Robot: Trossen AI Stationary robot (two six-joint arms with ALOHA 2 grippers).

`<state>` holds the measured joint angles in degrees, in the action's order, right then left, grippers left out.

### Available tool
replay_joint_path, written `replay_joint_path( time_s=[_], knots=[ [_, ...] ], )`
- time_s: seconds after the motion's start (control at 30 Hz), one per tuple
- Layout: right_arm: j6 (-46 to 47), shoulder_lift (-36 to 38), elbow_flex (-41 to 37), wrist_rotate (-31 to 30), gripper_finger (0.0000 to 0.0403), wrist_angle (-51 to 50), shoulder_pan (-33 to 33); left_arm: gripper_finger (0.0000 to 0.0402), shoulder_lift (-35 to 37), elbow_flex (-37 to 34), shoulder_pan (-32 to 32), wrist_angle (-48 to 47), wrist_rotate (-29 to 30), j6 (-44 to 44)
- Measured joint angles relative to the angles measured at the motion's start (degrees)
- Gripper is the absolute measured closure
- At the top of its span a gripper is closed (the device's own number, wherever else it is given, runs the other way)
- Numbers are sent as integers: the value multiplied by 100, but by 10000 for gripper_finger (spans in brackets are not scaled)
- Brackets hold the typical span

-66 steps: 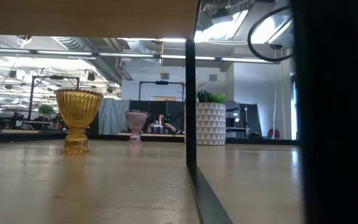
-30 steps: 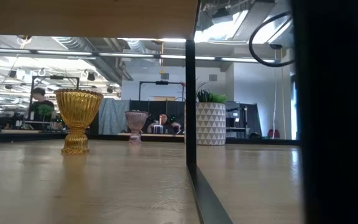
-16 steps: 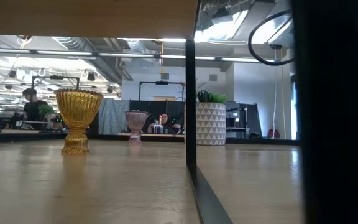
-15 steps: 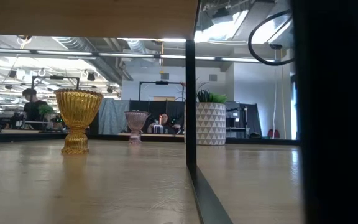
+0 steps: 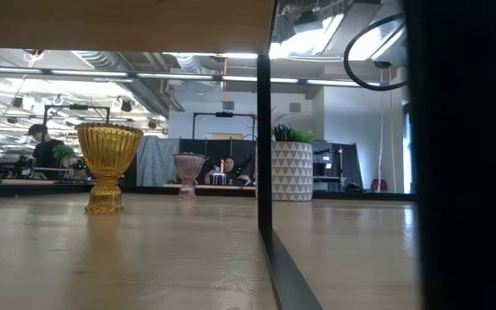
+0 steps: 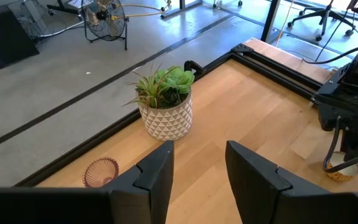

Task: Pick & Place candle stick holders
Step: Put the orange scented candle on the shelf

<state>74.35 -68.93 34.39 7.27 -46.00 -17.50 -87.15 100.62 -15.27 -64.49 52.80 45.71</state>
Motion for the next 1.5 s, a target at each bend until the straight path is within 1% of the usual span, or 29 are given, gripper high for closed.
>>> replay_joint_path(
  time_s=[0.87, 1.2, 1.5],
  knots=[
    [-93, 0, 0, -18, 291, -7, -1, 261, 0, -2, 0, 0, 2, -2],
    [-129, -193, 0, -20, 322, -47, 0, 261, -2, -2, 0, 0, 4, -2],
    [-130, -391, 11, 49, 325, -7, 0, 261, -2, -2, 0, 2, 2, 0]
  ],
)
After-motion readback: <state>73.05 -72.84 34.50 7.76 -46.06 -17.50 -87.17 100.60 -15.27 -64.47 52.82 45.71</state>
